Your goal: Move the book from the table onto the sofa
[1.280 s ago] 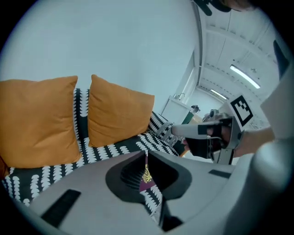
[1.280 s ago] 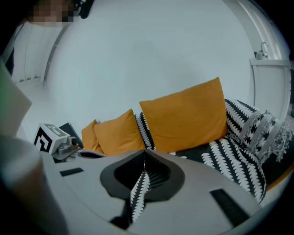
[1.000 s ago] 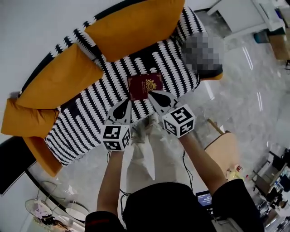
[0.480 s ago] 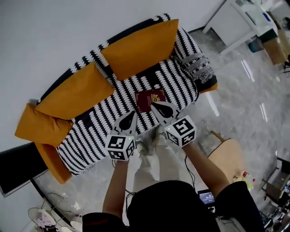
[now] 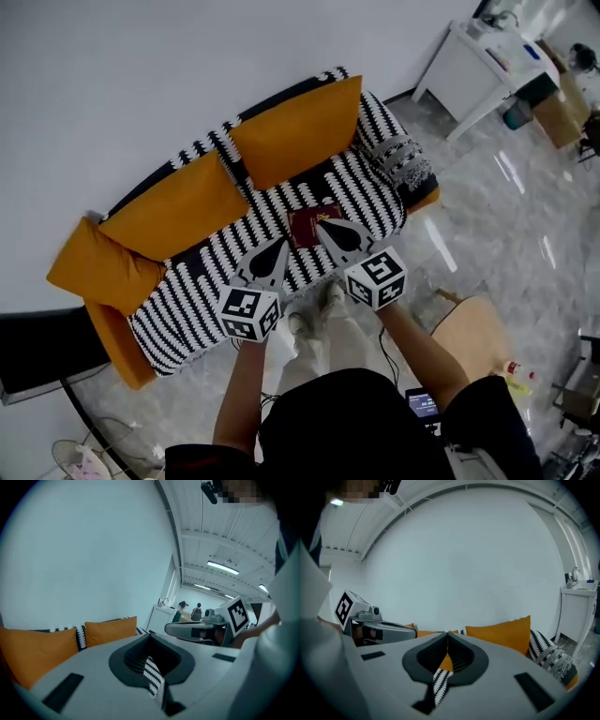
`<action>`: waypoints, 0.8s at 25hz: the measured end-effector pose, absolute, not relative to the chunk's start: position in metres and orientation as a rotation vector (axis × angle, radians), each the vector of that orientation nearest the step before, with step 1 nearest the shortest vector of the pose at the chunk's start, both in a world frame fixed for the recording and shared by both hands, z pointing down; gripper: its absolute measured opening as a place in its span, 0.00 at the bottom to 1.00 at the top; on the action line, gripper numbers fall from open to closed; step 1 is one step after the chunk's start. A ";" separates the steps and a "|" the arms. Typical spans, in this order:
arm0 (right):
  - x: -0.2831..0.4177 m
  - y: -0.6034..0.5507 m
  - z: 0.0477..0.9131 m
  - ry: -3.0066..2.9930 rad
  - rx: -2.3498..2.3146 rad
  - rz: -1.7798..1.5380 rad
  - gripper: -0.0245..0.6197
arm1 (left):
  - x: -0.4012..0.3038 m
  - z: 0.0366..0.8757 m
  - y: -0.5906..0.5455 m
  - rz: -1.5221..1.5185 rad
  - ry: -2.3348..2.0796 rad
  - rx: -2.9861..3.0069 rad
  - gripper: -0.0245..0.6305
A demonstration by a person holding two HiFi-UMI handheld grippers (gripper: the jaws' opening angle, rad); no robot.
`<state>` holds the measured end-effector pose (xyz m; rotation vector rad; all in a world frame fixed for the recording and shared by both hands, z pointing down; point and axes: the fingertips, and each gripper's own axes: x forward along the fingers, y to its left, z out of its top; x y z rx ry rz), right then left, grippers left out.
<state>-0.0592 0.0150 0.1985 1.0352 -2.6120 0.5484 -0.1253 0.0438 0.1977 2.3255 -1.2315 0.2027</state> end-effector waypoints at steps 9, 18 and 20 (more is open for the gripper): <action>-0.076 0.067 0.156 -2.660 1.057 0.483 0.07 | -0.134 0.155 0.085 0.164 -1.190 2.407 0.06; -0.064 0.089 0.114 -2.662 1.099 0.370 0.07 | -0.114 0.114 0.102 0.134 -1.120 2.520 0.06; -0.060 0.087 0.104 -2.668 1.103 0.324 0.07 | -0.110 0.106 0.100 0.122 -1.124 2.541 0.06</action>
